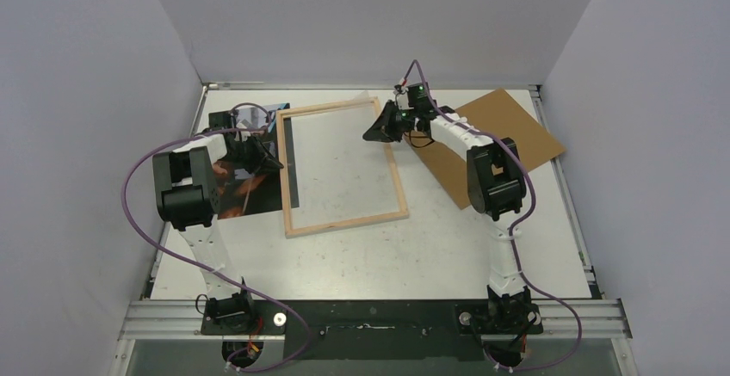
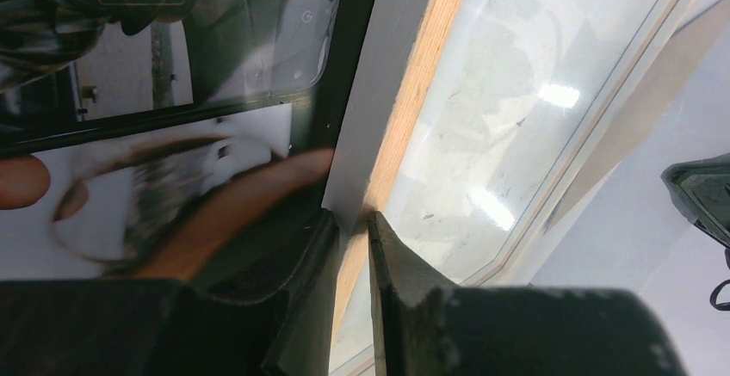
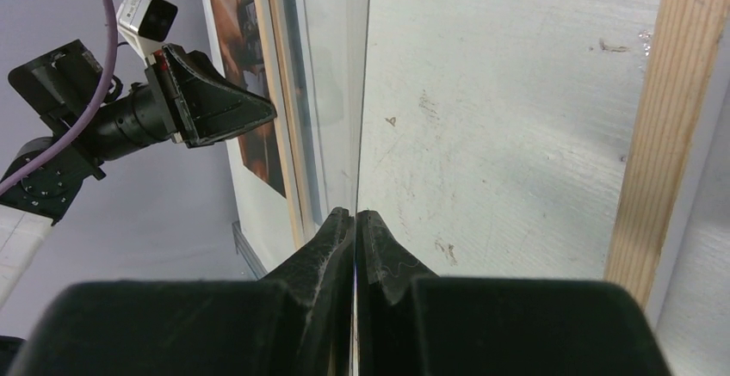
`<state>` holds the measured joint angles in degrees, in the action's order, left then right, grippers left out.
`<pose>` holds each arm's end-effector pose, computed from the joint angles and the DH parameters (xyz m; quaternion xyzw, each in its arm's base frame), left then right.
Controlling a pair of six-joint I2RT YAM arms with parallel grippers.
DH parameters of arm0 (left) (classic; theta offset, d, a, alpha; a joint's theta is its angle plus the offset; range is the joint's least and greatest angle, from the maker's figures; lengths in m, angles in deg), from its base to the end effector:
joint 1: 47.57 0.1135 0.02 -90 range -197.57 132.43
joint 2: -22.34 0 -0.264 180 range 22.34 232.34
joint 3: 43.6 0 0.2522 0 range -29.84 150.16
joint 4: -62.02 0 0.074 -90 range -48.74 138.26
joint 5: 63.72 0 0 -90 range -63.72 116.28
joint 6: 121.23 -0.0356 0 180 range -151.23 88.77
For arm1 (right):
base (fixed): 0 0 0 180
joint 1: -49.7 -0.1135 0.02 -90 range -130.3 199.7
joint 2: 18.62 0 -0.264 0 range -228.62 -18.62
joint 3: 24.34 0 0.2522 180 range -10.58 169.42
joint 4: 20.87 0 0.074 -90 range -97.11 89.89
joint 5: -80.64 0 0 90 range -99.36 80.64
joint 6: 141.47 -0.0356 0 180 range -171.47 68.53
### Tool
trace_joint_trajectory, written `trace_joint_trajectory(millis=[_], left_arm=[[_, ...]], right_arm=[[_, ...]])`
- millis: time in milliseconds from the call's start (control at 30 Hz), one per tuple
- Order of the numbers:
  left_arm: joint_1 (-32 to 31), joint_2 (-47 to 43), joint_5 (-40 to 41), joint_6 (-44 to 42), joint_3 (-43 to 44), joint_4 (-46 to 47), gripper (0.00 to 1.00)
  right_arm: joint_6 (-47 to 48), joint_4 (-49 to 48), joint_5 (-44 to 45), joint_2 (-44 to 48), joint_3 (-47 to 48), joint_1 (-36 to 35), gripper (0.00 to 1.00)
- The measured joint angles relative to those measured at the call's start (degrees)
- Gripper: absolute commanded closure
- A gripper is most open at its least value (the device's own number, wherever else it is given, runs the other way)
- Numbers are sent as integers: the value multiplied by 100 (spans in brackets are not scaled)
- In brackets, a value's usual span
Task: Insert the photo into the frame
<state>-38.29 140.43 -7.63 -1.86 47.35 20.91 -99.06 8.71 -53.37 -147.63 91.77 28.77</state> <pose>0.4050 0.0460 0.1352 -0.2589 0.9046 -0.3135 0.1277 0.4633 0.2037 0.1951 0.0487 0.8605 0.4937 0.1157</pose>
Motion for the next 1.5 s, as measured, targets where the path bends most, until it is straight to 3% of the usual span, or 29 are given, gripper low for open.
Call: trace_joint_trajectory(millis=[667, 1133, 1500], left_arm=[[-9, 24, -2, 0, 39, -46, 83], [-9, 55, -9, 0, 83, -101, 83], [-9, 87, -11, -2, 142, -166, 83]], right_arm=[[-1075, -2612, -238, 22, -1104, 44, 100], [-1143, -2927, -323, 33, -1130, 37, 100], [-833, -2933, -317, 553, -1373, -70, 100]])
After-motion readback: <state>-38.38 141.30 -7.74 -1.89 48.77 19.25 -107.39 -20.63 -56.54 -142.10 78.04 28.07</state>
